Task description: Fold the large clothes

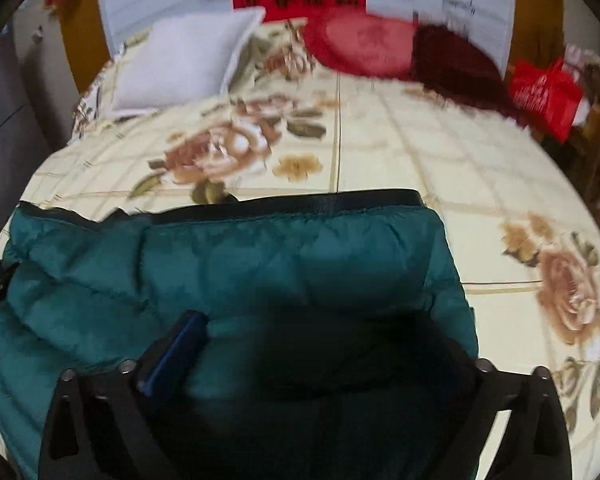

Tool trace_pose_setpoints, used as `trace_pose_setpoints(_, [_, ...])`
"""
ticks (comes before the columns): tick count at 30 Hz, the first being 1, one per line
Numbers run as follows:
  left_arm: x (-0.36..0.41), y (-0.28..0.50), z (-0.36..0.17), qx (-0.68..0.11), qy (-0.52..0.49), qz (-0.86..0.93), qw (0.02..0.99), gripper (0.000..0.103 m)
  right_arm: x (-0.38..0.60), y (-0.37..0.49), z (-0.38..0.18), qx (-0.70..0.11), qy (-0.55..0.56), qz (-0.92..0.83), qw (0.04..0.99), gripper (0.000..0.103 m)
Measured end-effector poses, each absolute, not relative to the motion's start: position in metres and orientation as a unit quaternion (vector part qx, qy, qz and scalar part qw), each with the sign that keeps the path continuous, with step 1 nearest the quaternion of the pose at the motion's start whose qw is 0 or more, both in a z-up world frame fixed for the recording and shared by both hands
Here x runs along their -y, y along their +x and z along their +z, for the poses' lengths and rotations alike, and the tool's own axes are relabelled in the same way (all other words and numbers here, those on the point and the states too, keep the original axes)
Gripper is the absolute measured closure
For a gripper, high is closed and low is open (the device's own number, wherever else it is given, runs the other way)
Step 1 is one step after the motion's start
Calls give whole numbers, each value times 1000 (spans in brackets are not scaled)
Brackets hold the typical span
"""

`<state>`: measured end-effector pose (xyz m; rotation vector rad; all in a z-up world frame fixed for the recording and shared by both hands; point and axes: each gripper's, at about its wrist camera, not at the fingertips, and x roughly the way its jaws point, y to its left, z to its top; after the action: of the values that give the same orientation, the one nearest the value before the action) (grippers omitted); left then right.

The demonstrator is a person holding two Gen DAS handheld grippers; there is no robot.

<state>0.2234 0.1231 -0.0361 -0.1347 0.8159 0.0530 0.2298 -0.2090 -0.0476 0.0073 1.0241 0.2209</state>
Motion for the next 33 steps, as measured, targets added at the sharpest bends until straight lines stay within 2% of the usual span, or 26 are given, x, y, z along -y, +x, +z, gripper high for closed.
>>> trace_pose_setpoints(4, [-123,234,-47,-411,-73,32,908,0,216,239,-59,-500,28,112,858,0])
trace_pose_setpoints(13, [-122,230,-44,-416,-69,39,906,0,209,238,-56,-493,11,104,864,0])
trace_pose_setpoints(18, [-120,205,-3,-378,-119,0,918,1,210,218,-16,-448,24,68,891,1])
trace_pose_setpoints(21, [-87,180,21,-340,-84,-47,936,1,195,195,16,-421,46,107,899,1])
trace_pose_setpoints(23, [-65,170,19,-341,-54,-53,937,0,176,178,21,-421,39,124,898,1])
trace_pose_setpoints(26, [-44,176,-12,-391,-28,-36,919,0,147,154,11,-431,7,131,893,1])
trace_pose_setpoints(33, [-34,178,-25,-393,2,-16,919,0,136,151,-31,-457,-19,139,878,0])
